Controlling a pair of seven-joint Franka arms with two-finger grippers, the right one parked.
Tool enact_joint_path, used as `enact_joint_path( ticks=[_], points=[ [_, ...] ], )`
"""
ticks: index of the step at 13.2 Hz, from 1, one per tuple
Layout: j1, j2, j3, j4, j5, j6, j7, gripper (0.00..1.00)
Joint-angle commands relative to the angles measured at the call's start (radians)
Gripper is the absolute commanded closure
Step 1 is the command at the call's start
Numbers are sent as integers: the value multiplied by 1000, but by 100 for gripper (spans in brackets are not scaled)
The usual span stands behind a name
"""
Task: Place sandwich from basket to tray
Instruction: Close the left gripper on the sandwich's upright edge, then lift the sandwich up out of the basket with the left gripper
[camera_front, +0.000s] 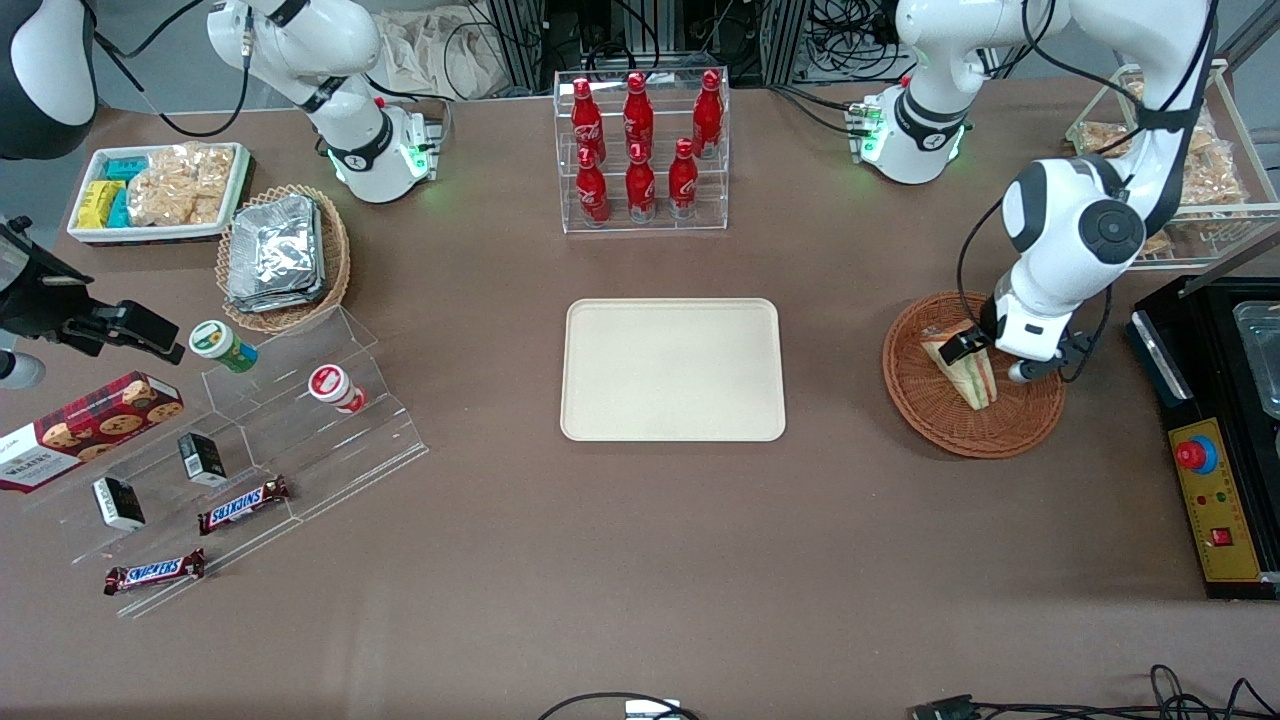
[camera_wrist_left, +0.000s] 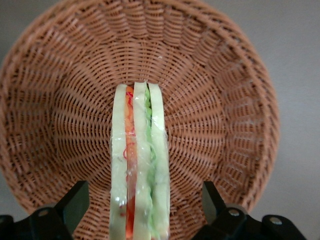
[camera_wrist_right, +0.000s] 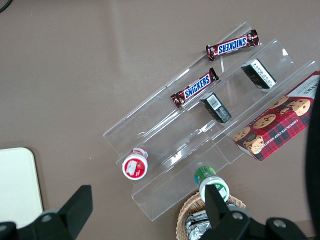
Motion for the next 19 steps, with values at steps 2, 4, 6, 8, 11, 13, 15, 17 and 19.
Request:
enact_joint_path(
  ticks=[2,4,6,8,11,13,15,17,19],
  points=[
    [7,58,-3,3,19,42,-18,0],
    [5,85,-3,1,21,65,-16,11],
    [5,90,-4,3,21,65,-4,98],
    [5,88,-3,3,21,63,-4,100],
    [5,40,-3,9,21,-10,2,100],
    [5,-60,-3,18,21,-128,4,100],
    [5,-175,-3,73,21,-304,27,100],
    [7,-226,0,224,19,-547,82,100],
    [7,-215,13,438,18,-790,128,100]
  ],
)
